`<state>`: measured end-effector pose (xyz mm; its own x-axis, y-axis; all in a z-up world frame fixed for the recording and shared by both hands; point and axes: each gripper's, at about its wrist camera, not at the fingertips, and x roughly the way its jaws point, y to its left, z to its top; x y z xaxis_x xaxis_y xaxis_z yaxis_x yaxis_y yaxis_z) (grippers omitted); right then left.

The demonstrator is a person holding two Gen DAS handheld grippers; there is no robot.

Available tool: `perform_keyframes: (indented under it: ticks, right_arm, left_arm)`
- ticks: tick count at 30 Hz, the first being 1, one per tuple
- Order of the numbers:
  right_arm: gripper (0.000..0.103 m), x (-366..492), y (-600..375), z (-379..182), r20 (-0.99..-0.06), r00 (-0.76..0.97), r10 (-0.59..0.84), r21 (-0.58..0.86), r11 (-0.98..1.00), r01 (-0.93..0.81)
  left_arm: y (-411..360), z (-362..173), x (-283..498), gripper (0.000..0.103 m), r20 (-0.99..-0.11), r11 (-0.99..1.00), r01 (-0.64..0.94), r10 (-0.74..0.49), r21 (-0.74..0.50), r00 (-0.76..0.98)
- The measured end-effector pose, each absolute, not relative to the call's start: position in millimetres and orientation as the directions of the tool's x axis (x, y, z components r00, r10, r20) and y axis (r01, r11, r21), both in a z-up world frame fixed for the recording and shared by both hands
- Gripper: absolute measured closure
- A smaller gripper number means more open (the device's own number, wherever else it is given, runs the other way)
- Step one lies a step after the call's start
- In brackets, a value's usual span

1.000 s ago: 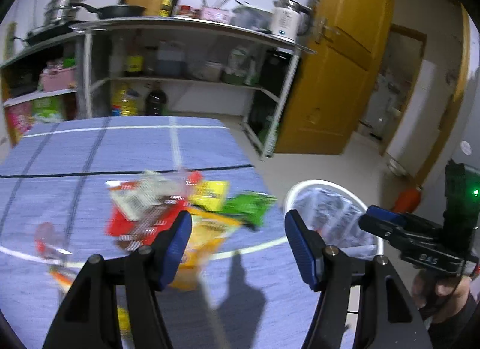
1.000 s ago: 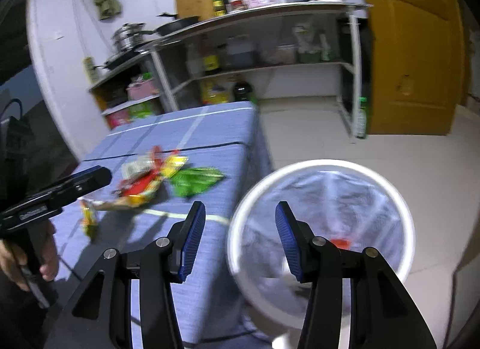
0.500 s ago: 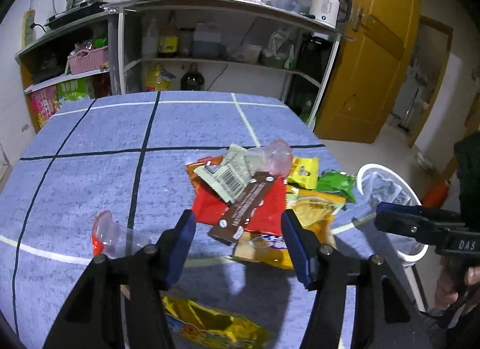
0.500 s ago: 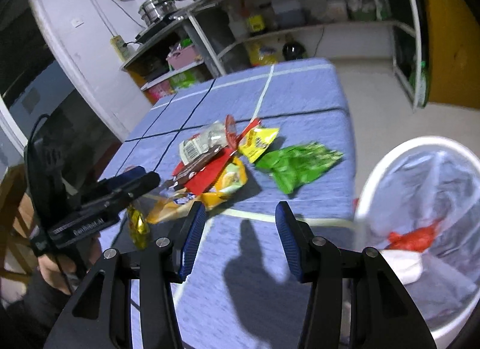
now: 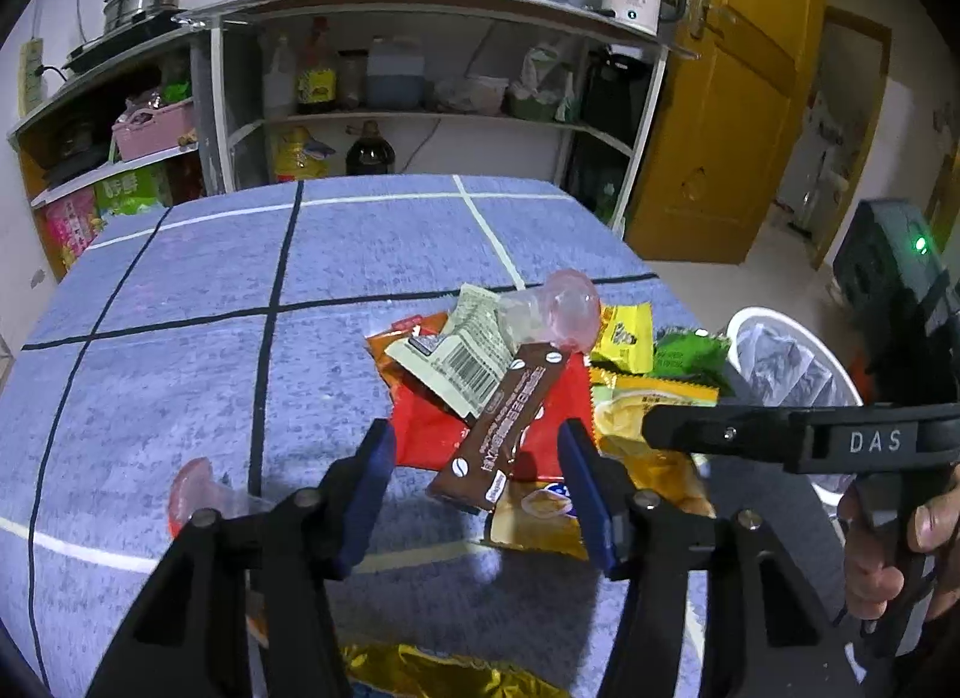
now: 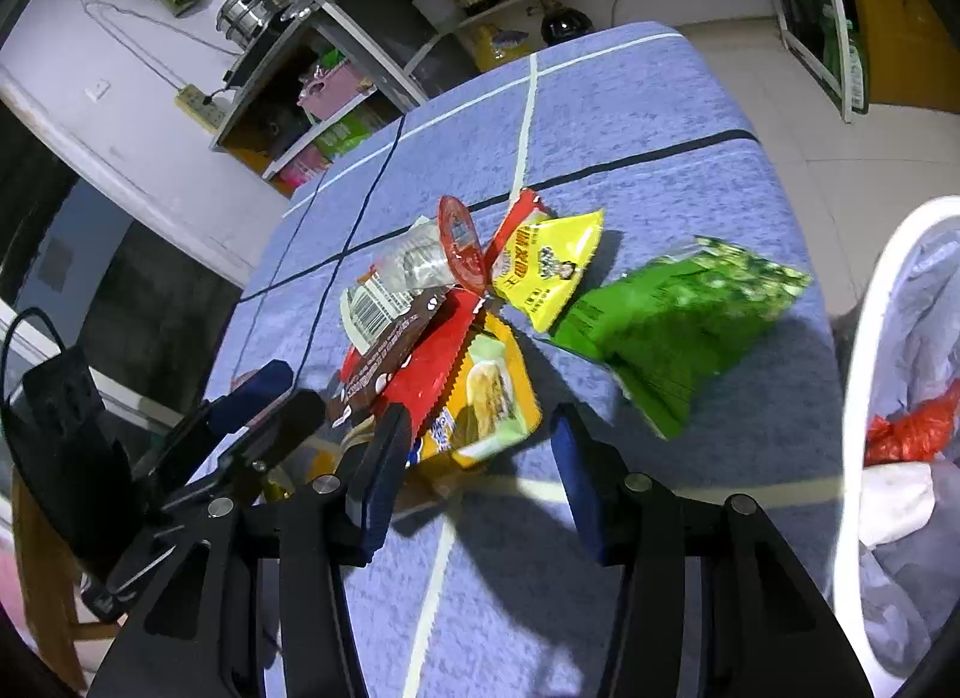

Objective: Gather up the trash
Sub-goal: 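Grasp the brown wrapper with the left tool while the right tool grasps the yellow snack bag, then carry both wrappers over the bin and open both tools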

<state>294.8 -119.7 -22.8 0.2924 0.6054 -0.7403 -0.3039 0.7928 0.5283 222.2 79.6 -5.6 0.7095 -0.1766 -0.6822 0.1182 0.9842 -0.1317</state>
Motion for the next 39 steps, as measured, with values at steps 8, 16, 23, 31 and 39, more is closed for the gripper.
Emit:
perform_keyframes:
  ticks: [8, 16, 23, 31, 39]
  right_arm:
    - [0.091, 295.2, -116.8, -17.5, -0.748, 0.323, 0.58, 0.488, 0.811, -0.324]
    - [0.094, 286.8, -135.0, -10.7, -0.749, 0.349, 0.564, 0.46, 0.821, -0.338]
    - [0.094, 280.5, -145.3, -1.2, -0.734, 0.382, 0.562, 0.451, 0.823, -0.345]
    - [0.095, 263.8, -162.3, 14.3, -0.7, 0.426, 0.573, 0.449, 0.817, -0.362]
    - [0.095, 255.1, -194.7, 28.3, -0.666, 0.509, 0.546, 0.424, 0.838, -0.344]
  left_arm:
    - [69.7, -18.2, 238.8, 0.06, -0.722, 0.983, 0.144, -0.179, -0.109, 0.668]
    - [54.3, -23.6, 245.7, 0.075, -0.755, 0.984, 0.162, -0.156, -0.067, 0.637]
    - [47.4, -17.4, 232.9, 0.087, -0.736, 0.983, 0.174, -0.164, -0.063, 0.657]
    - [63.2, 9.1, 205.6, 0.087, -0.664, 0.978, 0.147, -0.209, -0.148, 0.718]
    - [36.7, 25.5, 196.4, 0.087, -0.615, 0.96, 0.209, -0.281, -0.188, 0.737]
